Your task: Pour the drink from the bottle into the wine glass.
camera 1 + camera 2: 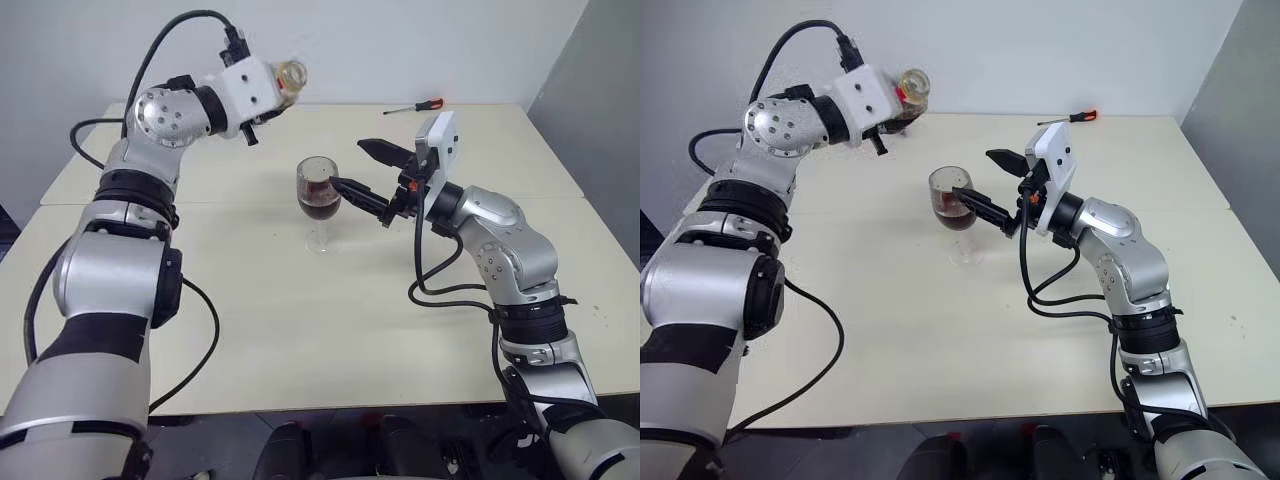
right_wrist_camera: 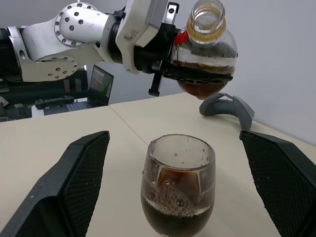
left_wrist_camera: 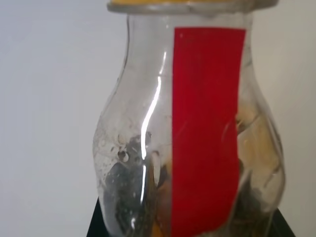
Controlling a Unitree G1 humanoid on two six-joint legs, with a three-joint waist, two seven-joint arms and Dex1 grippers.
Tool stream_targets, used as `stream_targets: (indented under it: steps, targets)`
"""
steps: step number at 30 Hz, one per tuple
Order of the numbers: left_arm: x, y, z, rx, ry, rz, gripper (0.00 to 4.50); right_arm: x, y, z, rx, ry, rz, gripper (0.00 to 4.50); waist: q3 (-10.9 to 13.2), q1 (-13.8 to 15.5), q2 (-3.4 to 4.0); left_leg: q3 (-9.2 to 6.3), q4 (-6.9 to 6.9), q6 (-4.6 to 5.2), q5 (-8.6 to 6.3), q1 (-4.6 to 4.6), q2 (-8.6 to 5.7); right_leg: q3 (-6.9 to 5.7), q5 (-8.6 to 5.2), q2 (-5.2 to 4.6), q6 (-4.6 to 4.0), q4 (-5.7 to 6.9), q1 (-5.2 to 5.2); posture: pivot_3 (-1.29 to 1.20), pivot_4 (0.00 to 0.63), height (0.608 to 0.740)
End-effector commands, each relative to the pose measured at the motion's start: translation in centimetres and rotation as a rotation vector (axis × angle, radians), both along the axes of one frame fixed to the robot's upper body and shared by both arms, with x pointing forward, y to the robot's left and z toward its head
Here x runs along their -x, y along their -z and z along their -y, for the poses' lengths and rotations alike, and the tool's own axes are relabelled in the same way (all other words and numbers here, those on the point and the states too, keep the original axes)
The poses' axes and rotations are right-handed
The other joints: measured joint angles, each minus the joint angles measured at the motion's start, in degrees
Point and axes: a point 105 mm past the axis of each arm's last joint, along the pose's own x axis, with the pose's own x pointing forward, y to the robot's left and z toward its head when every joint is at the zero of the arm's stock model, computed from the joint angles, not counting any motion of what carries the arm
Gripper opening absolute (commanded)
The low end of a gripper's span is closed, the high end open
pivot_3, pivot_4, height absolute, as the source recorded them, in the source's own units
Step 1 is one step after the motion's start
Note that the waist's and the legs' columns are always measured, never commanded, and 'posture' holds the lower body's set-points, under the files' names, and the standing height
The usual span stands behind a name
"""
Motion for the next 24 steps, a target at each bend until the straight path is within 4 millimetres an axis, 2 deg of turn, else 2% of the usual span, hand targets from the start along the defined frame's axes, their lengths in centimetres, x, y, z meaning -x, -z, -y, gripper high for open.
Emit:
stream_targets:
  steps: [1,5,9,12,16,20,24]
  targets:
    - [0.3,-1.7,-1.0,0.178,0.005,0.008,1.14,0.9,-1.9,0.1,-0.013,-0.021,0.08,4.5,0.0,-0.03,0.0,0.0,0.01,0.0,0.0,0.0,0.0,0.0,0.0,0.0,0.0,0.01,0.0,0.0,0.15,0.74]
    - [0.2,-0.2,-2.5,0.35,-0.022,-0.06,1.14,1.9,-1.3,0.1,0.01,-0.052,0.069,4.5,0.0,-0.06,0.0,-0.01,0.04,0.0,0.0,0.0,0.02,0.03,0.0,-0.01,0.0,0.05,-0.02,0.0,0.15,0.74]
    - [1.1,2.4,-4.2,0.515,-0.07,-0.126,1.14,4.8,0.4,-0.3,0.07,-0.176,0.046,4.5,-0.01,0.0,-0.01,-0.05,0.06,-0.01,0.0,-0.01,0.03,0.03,0.0,-0.02,0.0,0.11,-0.01,0.0,0.15,0.74]
    - [2.1,4.3,-7.2,0.686,-0.21,-0.156,1.14,6.8,2.1,0.0,0.119,-0.235,0.025,4.5,-0.01,0.04,-0.01,-0.07,0.1,-0.01,0.0,-0.01,0.05,0.06,0.0,-0.04,0.0,0.14,0.0,0.0,0.15,0.74]
    - [3.7,6.6,-10.9,0.807,-0.387,-0.159,1.14,8.1,4.1,0.2,0.147,-0.251,-0.006,4.5,-0.04,0.09,-0.05,-0.14,0.14,0.0,0.0,0.01,0.05,0.04,0.0,-0.02,0.0,0.25,-0.01,0.0,0.15,0.74]
    - [5.1,7.8,-13.6,0.909,-0.498,-0.155,1.14,8.7,5.0,0.4,0.13,-0.252,-0.05,4.5,-0.05,0.29,-0.07,-0.16,0.14,0.0,0.0,0.05,0.01,0.03,0.0,-0.02,0.0,0.31,0.02,0.0,0.15,0.74]
    - [6.0,9.2,-15.8,0.943,-0.582,-0.156,1.14,9.2,5.0,0.2,0.103,-0.258,-0.07,4.5,-0.09,0.44,-0.13,-0.18,0.15,0.0,-0.01,0.05,0.0,0.02,0.0,-0.03,0.0,0.27,0.06,0.0,0.15,0.74]
